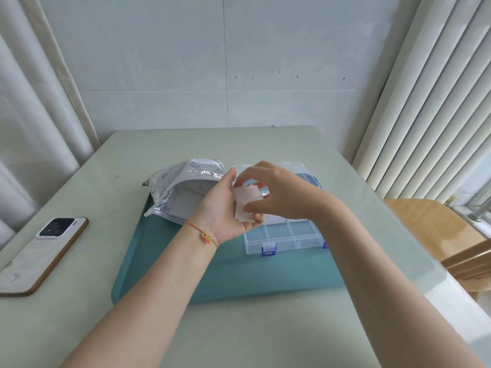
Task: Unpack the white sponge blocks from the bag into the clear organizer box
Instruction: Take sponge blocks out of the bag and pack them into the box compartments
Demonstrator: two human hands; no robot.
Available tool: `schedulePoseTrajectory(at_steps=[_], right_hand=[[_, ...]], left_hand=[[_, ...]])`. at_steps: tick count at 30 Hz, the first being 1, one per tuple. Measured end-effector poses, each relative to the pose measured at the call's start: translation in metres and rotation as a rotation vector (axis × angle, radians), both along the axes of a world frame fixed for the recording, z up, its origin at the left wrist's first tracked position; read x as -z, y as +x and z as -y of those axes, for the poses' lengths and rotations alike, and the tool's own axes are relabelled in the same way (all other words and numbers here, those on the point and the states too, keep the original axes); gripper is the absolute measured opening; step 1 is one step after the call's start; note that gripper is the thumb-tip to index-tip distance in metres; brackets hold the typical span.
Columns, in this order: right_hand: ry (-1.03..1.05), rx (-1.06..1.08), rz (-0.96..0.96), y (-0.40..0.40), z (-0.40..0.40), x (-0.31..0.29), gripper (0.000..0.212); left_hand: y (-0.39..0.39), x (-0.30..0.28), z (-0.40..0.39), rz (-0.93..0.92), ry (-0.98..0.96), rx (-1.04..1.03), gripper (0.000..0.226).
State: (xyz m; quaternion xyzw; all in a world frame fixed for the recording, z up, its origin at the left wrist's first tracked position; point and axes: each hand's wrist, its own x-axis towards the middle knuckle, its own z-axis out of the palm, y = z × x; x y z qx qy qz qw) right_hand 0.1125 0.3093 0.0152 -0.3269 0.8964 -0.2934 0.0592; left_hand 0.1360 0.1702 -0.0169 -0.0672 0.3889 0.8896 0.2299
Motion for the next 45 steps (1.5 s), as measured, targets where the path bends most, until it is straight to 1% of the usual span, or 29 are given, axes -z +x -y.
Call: schedulePoseTrajectory(at_steps=[1, 2, 4, 6, 9, 12, 16, 18, 21, 24, 26, 28, 30, 33, 34, 38, 40, 42, 45], right_hand=[[-0.010, 0.000, -0.007, 0.001, 0.001, 0.000, 0.041], [-0.023, 0.004, -0.019, 0.001, 0.001, -0.001, 0.040], [-0.039, 0.021, -0.056, 0.001, 0.001, -0.001, 0.038], [-0.032, 0.029, -0.087, 0.001, 0.002, -0.001, 0.037], [-0.026, 0.040, -0.072, -0.001, 0.003, 0.001, 0.035], [0.006, 0.036, -0.044, -0.002, 0.004, 0.002, 0.037], [0.049, 0.012, -0.020, -0.001, 0.001, 0.001, 0.038], [0.046, 0.023, -0.033, 0.000, 0.000, 0.000, 0.037], [0.057, 0.038, -0.091, 0.000, 0.004, 0.001, 0.030], [0.032, 0.023, -0.112, -0.002, 0.003, 0.003, 0.018], [-0.020, 0.033, -0.128, -0.005, -0.002, -0.001, 0.005], [-0.075, 0.082, -0.130, -0.008, -0.008, -0.006, 0.004], [-0.161, 0.167, -0.048, -0.012, -0.014, -0.009, 0.007], [-0.288, 0.210, 0.202, -0.013, -0.019, -0.012, 0.012], [-0.305, 0.215, 0.256, -0.013, -0.019, -0.012, 0.012], [-0.268, 0.232, 0.311, -0.011, -0.014, -0.008, 0.013], [-0.253, 0.196, 0.301, -0.008, -0.011, -0.008, 0.015], [-0.211, 0.158, 0.235, -0.006, -0.009, -0.007, 0.017], [-0.140, 0.131, 0.108, -0.007, -0.014, -0.009, 0.013]], left_hand=[[-0.001, 0.001, 0.000, 0.003, -0.003, 0.008, 0.067], [-0.001, 0.001, 0.001, 0.016, -0.002, 0.010, 0.063], [-0.003, 0.002, 0.002, 0.049, 0.009, 0.005, 0.046], [-0.004, 0.003, 0.003, 0.057, 0.010, -0.010, 0.034], [-0.004, 0.003, 0.002, 0.047, 0.022, -0.031, 0.026], [-0.005, 0.006, 0.002, 0.046, 0.036, -0.054, 0.029], [-0.004, 0.006, 0.001, 0.061, 0.048, -0.029, 0.055], [-0.002, 0.005, -0.001, 0.055, 0.033, -0.027, 0.061], [-0.004, 0.005, 0.001, 0.088, 0.057, -0.064, 0.053], [-0.005, 0.005, 0.003, 0.087, 0.053, -0.096, 0.051], [-0.004, 0.003, 0.003, 0.088, 0.091, -0.120, 0.041], [-0.003, 0.002, 0.002, 0.094, 0.139, -0.144, 0.031], [-0.003, 0.003, 0.003, 0.079, 0.169, -0.162, 0.029], [-0.002, 0.004, 0.002, 0.044, 0.195, -0.157, 0.029], [-0.002, 0.004, 0.002, 0.029, 0.202, -0.145, 0.029], [-0.003, 0.005, 0.002, -0.022, 0.216, -0.125, 0.034], [-0.003, 0.004, 0.003, -0.036, 0.204, -0.086, 0.045], [-0.003, 0.004, 0.004, -0.039, 0.152, -0.046, 0.055], [-0.005, 0.003, 0.005, 0.013, 0.117, -0.040, 0.047]])
